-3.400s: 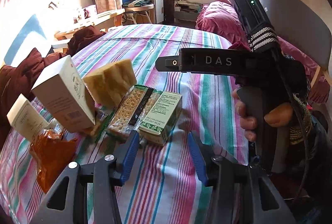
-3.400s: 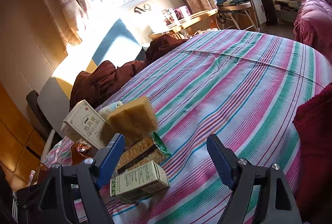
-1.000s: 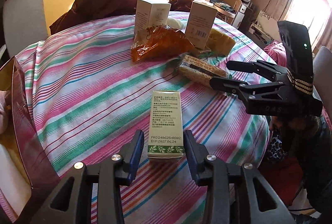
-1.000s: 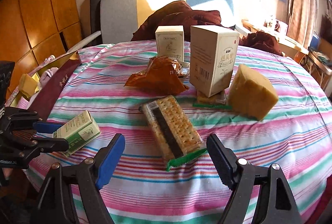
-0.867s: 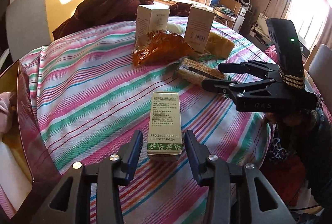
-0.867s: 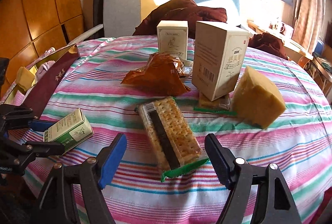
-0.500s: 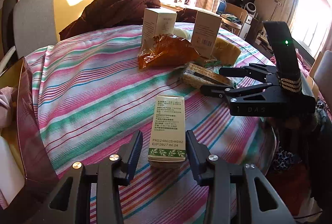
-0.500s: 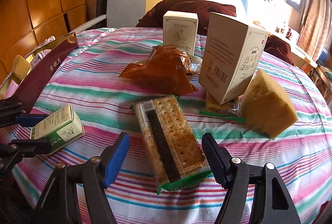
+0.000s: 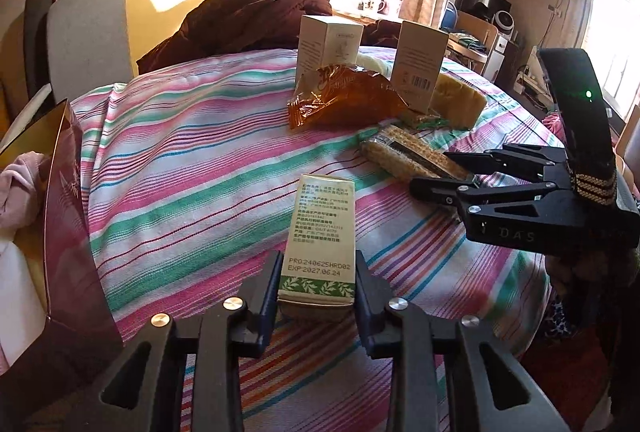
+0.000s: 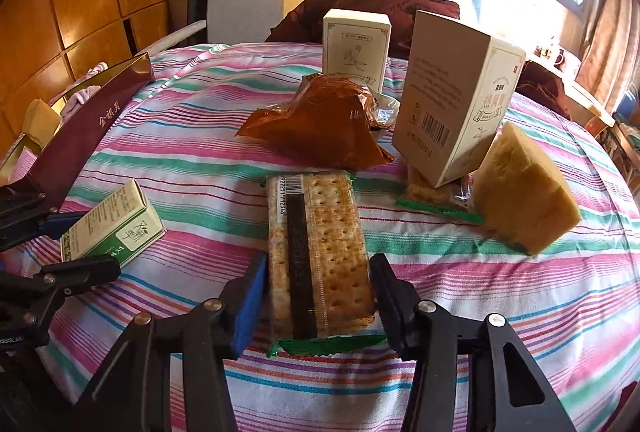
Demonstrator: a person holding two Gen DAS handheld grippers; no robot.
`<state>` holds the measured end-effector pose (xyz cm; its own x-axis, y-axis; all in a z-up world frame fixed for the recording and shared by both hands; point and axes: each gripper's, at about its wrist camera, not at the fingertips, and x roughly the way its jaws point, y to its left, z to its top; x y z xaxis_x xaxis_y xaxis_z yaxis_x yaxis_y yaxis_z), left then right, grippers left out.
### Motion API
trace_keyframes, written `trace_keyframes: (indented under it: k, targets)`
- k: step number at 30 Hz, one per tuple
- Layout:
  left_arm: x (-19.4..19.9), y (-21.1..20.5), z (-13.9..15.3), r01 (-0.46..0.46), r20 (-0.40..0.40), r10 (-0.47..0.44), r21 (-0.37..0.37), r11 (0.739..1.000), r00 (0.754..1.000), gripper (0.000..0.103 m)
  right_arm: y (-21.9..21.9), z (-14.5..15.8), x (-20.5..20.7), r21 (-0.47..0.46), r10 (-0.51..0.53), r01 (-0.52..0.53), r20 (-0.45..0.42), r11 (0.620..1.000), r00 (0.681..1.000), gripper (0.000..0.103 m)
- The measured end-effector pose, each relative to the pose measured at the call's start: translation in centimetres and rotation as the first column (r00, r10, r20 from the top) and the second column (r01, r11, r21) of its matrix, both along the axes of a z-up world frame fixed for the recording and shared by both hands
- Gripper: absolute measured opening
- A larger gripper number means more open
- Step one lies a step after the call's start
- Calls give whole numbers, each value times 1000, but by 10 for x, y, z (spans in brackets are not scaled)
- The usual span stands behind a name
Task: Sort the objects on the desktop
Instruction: 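Grasp the cracker pack with the right gripper while the left holds the green-labelled box, then carry the box and cracker pack into the gold tin and release both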
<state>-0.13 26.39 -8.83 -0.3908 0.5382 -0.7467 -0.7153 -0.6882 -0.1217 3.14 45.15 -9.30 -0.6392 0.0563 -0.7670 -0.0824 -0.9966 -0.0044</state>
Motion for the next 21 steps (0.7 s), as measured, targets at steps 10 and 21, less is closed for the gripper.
trace_keyframes:
  k: [10,21]
  targets:
    - [20,-17,7,-13,-31,14,24,1000,999,31,-32,0,16,-20,-83,82,-39,996,996,52]
    - [38,-57,33,-63,-81,70,84,994,994,31,-74,7,24,-48,-72,68,-82,997,994,51]
